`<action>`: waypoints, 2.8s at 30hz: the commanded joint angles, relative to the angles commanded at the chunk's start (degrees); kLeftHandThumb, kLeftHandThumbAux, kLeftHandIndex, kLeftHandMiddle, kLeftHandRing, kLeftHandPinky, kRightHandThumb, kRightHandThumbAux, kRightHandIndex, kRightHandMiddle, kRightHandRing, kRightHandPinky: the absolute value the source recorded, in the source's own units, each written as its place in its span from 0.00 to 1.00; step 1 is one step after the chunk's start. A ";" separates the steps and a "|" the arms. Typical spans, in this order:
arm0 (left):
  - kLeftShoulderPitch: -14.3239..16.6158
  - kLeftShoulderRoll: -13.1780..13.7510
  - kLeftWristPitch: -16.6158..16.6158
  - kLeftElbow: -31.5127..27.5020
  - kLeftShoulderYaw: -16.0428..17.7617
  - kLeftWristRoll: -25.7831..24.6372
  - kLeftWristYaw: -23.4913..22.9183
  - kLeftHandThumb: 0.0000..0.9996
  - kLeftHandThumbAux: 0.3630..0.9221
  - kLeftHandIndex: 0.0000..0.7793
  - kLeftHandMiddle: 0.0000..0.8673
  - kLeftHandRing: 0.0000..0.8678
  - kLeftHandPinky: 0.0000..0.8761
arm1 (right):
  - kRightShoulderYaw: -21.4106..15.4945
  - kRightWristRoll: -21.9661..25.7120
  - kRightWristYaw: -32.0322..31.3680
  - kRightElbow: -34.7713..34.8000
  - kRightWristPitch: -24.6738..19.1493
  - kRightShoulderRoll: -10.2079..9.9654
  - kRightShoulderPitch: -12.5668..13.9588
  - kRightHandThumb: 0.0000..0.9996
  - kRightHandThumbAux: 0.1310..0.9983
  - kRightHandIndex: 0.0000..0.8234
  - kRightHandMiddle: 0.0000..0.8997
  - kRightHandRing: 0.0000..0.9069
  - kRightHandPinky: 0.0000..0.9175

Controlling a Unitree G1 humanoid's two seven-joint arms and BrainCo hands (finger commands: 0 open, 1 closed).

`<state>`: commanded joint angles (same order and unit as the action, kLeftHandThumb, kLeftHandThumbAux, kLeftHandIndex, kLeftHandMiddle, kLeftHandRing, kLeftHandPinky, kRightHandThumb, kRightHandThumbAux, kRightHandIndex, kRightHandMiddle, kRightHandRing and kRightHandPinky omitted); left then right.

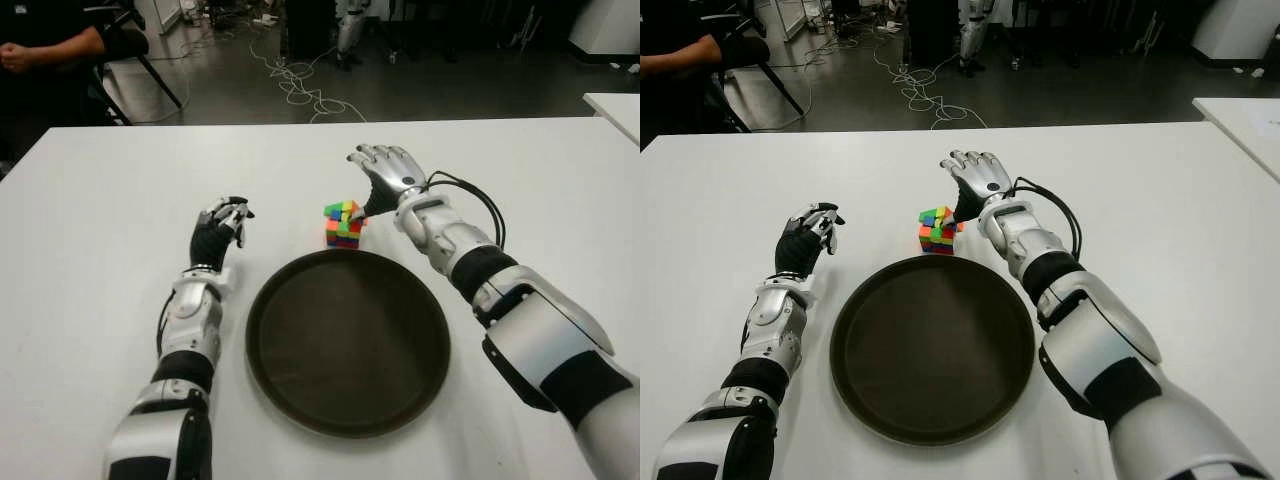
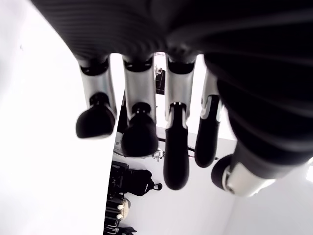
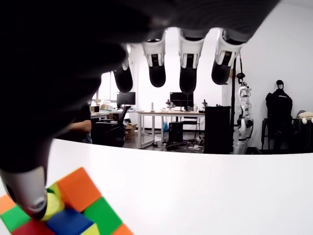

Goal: Pick up the Rubik's Cube and put it in the plate

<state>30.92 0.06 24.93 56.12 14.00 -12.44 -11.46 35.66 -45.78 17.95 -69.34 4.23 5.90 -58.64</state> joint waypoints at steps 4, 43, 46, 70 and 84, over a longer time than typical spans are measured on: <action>0.18 0.10 0.12 0.31 0.00 0.22 0.10 0.86 0.53 0.54 0.64 0.90 0.92 | -0.66 0.13 0.49 -0.04 0.19 0.24 -0.10 0.00 0.59 0.13 0.12 0.11 0.06; 0.92 0.64 -0.81 1.12 0.19 0.80 0.09 0.86 0.53 0.54 0.65 0.90 0.91 | -7.74 3.09 -3.61 18.52 -3.10 8.70 2.58 0.00 0.59 0.11 0.11 0.11 0.08; 0.96 0.77 -0.61 1.36 0.06 1.03 0.11 0.86 0.53 0.54 0.65 0.90 0.91 | -8.53 3.58 -3.15 19.81 -2.98 8.81 3.23 0.00 0.60 0.11 0.12 0.12 0.08; 1.94 -0.01 -3.84 1.90 2.29 -2.17 -1.02 0.86 0.53 0.54 0.64 0.91 0.92 | -15.50 21.00 -15.04 15.29 15.68 1.29 7.61 0.00 0.54 0.10 0.11 0.10 0.07; 2.71 -0.01 -7.29 1.82 3.83 -4.11 -1.29 0.86 0.53 0.54 0.64 0.93 0.93 | -15.62 20.67 -16.27 10.22 18.65 0.62 6.29 0.00 0.45 0.00 0.00 0.00 0.01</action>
<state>33.63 0.04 17.64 57.94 17.83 -16.55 -12.75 20.04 -25.11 1.68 -59.12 22.88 6.51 -52.35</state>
